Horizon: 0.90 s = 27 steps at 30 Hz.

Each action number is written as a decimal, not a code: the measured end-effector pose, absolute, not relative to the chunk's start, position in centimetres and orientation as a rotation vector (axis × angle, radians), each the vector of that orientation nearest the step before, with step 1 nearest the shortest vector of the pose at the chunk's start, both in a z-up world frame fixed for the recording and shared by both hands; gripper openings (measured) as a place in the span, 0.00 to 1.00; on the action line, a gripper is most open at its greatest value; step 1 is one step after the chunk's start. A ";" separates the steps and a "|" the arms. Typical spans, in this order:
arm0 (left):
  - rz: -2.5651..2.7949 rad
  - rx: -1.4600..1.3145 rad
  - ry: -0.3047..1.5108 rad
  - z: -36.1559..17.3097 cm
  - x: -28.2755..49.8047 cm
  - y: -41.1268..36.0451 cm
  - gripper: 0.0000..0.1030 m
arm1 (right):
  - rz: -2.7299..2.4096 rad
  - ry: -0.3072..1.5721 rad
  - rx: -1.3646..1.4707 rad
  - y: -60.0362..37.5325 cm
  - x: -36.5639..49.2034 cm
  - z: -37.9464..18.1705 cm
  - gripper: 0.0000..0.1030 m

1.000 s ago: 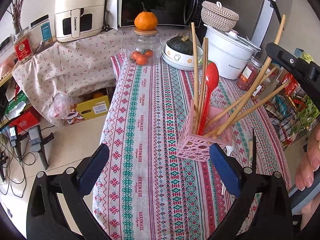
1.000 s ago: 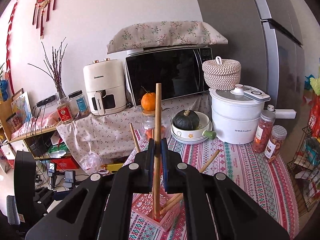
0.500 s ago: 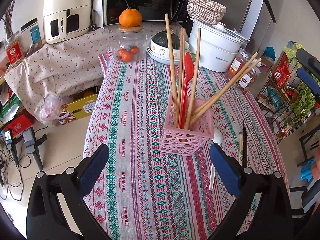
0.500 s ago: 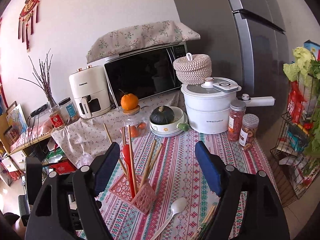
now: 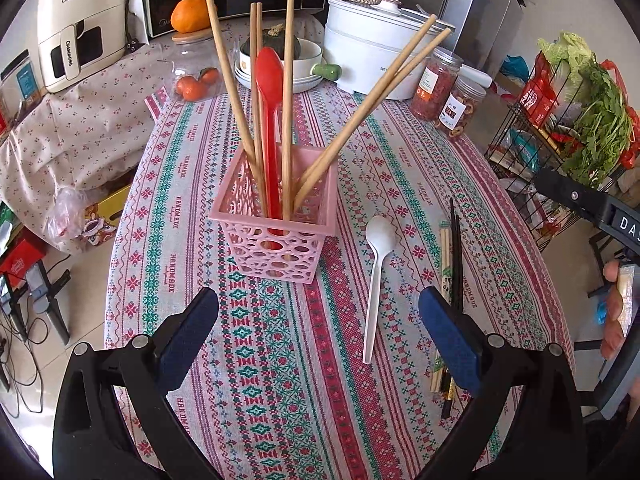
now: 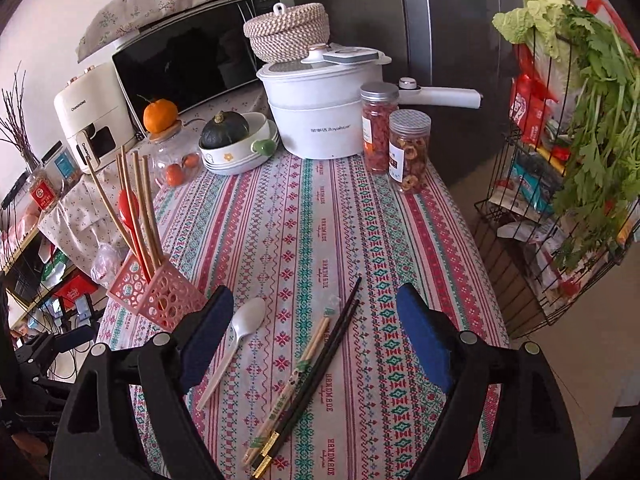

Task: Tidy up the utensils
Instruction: 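Move the right tool back to the black chopsticks and close on them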

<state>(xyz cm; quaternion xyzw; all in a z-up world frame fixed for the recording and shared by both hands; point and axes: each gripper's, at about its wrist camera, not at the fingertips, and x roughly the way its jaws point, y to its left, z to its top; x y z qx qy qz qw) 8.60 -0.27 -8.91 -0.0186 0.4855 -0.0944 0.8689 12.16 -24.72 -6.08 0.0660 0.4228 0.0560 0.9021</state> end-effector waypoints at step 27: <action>-0.333 -0.050 1.128 -11.9 9.7 -3.5 0.87 | 0.040 1.285 0.241 -25.7 16.7 -18.5 0.33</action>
